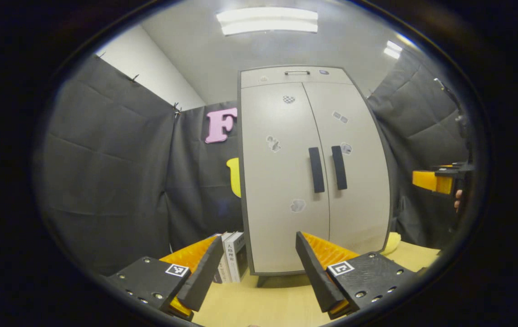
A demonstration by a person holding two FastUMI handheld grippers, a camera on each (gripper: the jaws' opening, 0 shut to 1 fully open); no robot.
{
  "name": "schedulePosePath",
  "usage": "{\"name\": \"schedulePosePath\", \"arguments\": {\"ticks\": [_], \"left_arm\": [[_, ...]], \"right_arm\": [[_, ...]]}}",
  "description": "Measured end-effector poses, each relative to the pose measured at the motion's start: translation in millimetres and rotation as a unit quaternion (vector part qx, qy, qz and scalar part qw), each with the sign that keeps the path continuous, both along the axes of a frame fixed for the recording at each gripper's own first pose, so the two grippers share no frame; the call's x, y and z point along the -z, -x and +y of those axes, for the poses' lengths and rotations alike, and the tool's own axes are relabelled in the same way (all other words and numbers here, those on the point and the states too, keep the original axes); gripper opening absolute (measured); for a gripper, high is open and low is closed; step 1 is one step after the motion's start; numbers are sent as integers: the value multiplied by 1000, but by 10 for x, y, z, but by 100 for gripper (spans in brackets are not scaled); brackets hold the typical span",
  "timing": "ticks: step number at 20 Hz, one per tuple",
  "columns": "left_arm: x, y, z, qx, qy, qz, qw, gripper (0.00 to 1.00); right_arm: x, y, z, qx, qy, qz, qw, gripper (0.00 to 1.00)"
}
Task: Open the right door of the double-door shoe cabinet with the right hand, and open the left door with the left hand.
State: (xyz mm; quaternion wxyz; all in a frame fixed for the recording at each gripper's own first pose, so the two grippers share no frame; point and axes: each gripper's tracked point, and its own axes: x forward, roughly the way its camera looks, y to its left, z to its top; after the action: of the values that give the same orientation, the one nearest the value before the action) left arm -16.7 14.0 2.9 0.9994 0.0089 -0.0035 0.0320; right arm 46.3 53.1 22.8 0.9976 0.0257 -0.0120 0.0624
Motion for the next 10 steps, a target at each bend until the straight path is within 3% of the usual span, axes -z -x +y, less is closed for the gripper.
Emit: {"name": "schedulePosePath", "arguments": {"ticks": [10], "left_arm": [[-73,270,424,-59,-14,-2,998,95]], "right_arm": [[-483,-551,488,-46,-11,-41,998,98]]}}
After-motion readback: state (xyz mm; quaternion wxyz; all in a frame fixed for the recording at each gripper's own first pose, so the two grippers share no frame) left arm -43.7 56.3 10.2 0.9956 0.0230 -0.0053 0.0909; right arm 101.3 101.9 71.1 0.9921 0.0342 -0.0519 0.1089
